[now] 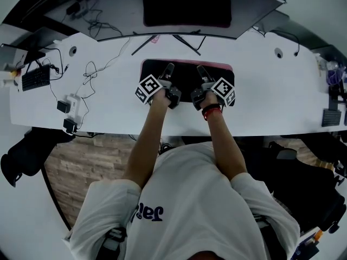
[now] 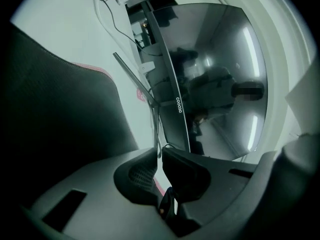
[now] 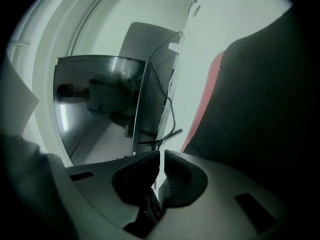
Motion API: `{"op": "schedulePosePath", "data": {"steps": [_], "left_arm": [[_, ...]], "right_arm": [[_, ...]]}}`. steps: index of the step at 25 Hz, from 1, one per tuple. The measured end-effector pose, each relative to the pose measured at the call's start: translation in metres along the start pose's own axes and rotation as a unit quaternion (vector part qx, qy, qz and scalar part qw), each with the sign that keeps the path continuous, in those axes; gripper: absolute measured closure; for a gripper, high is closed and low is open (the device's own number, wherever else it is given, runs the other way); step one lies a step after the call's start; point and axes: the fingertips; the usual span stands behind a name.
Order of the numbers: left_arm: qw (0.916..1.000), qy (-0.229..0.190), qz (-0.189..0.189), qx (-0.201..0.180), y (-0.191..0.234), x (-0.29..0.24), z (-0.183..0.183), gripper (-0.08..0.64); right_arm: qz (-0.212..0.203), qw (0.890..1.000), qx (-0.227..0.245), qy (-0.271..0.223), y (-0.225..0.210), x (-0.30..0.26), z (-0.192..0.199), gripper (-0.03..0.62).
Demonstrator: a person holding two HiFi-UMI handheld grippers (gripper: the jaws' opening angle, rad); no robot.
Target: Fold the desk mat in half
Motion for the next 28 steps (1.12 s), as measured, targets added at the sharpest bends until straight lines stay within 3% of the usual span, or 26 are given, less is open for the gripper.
{"op": "schedulePosePath", "data": {"steps": [7, 13, 20, 24, 28], "left_arm": [[0.9992, 0.017, 0.017, -0.031, -0.017, 0.028, 0.007, 0.526], [0.995, 0.034, 0.03, -0.089, -0.032, 0.061, 0.017, 0.534], [0.9853, 0.047, 0.039, -0.159, -0.042, 0.108, 0.024, 0.538], [0.9809, 0.038, 0.022, -0.19, -0.039, 0.143, 0.022, 0.538], [0.9671, 0.035, 0.025, -0.251, -0.045, 0.178, 0.023, 0.538]], "right_arm": [[-0.012, 0.998, 0.069, -0.004, 0.02, 0.031, 0.006, 0.569], [-0.008, 0.993, 0.117, -0.017, 0.025, 0.069, 0.011, 0.584], [-0.014, 0.98, 0.199, -0.023, 0.04, 0.115, 0.026, 0.586], [-0.013, 0.969, 0.247, -0.028, 0.051, 0.144, 0.04, 0.586], [-0.016, 0.96, 0.276, -0.038, 0.062, 0.175, 0.049, 0.586]]}}
Point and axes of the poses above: the fingertips, and each gripper's own axes: x backward along the fingers, y to its left, z out of its underside, and after that the axes turned 8 degrees about -y, right-handed
